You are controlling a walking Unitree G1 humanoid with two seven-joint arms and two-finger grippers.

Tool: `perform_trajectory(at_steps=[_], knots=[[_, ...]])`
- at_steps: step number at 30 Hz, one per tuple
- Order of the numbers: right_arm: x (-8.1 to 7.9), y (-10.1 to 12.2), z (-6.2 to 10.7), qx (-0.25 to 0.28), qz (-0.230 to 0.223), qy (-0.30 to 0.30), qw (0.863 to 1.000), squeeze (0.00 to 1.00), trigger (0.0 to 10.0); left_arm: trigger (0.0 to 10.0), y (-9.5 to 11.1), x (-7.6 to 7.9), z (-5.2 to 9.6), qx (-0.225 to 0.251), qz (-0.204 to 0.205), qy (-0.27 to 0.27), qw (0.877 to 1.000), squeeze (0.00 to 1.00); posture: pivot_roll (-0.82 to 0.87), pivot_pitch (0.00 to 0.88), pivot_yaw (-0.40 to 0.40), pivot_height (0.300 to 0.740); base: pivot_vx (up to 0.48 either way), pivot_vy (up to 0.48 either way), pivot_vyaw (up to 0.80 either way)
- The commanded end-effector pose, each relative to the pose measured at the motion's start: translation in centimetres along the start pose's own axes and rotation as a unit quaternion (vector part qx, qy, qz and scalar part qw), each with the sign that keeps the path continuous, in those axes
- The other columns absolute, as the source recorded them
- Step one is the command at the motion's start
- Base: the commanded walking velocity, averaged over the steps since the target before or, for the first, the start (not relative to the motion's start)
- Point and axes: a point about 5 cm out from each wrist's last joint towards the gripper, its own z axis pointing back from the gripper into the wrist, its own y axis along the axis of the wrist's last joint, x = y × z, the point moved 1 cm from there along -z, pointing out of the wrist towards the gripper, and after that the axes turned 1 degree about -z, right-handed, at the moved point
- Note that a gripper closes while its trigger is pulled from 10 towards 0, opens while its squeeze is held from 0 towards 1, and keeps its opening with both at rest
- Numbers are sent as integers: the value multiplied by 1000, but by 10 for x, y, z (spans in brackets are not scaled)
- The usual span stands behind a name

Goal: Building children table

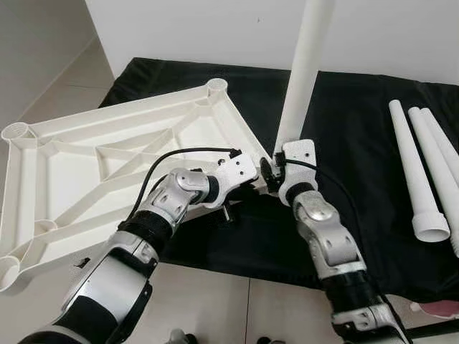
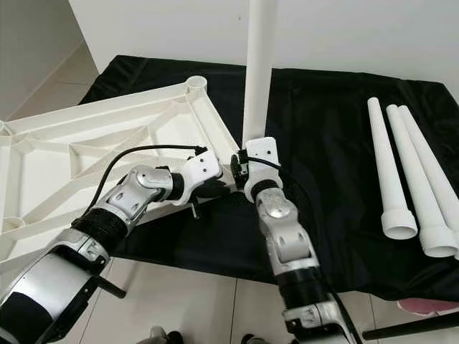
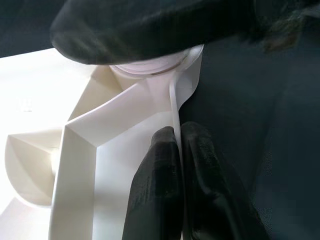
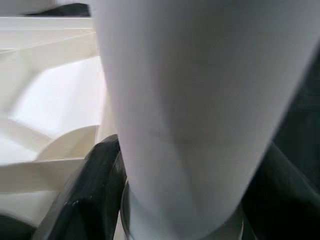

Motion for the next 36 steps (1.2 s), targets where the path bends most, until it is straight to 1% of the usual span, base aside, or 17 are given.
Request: perform_trajectory(at_steps=[1,4,7,9,10,11,13,15,16,18,20,23,24,25,26,31,36], knots=[[-6,20,6,50,-3,55,997,0,10000,0,11,10,2,36,-41,-50,997,0,-34,141,50,740,0,0,0],[1,31,20,73,13,107,991,0,10000,0,3,17,13,31,-51,-75,995,0,-34,136,50,740,0,0,0],[3,33,29,70,30,150,986,0,10000,0,-1,21,20,29,-57,-91,994,0,-35,132,51,740,0,0,0],[3,33,29,70,30,150,986,0,10000,0,-1,21,20,29,-57,-91,994,0,-35,132,51,740,0,0,0],[4,32,34,61,42,179,981,0,10000,0,-3,25,26,29,-65,-107,992,0,-36,131,52,740,0,0,0],[4,32,34,61,42,179,981,0,10000,0,-3,25,26,29,-65,-107,992,0,-36,131,52,740,0,0,0],[6,31,40,49,53,209,975,0,10000,0,-4,31,34,28,-75,-127,989,0,-36,131,53,740,0,0,0],[6,31,40,49,53,209,975,0,10000,0,-4,31,34,28,-75,-127,989,0,-36,131,53,740,0,0,0],[6,29,42,38,60,227,971,0,10000,0,-5,34,38,28,-81,-139,987,0,-36,130,53,740,0,0,0],[6,29,42,38,60,227,971,0,10000,0,-5,34,38,28,-81,-139,987,0,-36,130,53,740,0,0,0],[6,27,45,28,65,245,967,0,10000,0,-5,38,43,27,-86,-150,985,0,-33,130,53,740,0,0,0],[2,18,49,-4,73,304,950,0,10000,0,-6,48,59,24,-100,-182,978,0,-23,133,46,740,0,0,0],[1,17,50,-9,74,317,945,0,10000,0,-7,50,62,24,-102,-187,977,0,-22,135,44,740,0,0,0],[1,17,50,-9,74,317,945,0,10000,0,-7,50,62,24,-102,-187,977,0,-22,135,44,740,0,0,0],[-1,16,51,-15,74,335,939,0,10000,0,-7,52,67,25,-103,-196,975,0,-20,136,42,740,0,0,0],[-2,13,52,-23,77,352,933,0,10000,0,-6,53,71,25,-102,-195,975,0,-18,139,39,740,0,0,0],[-3,10,52,-29,76,357,931,0,10000,0,-6,52,72,24,-102,-192,976,0,-18,141,38,740,0,0,0]])
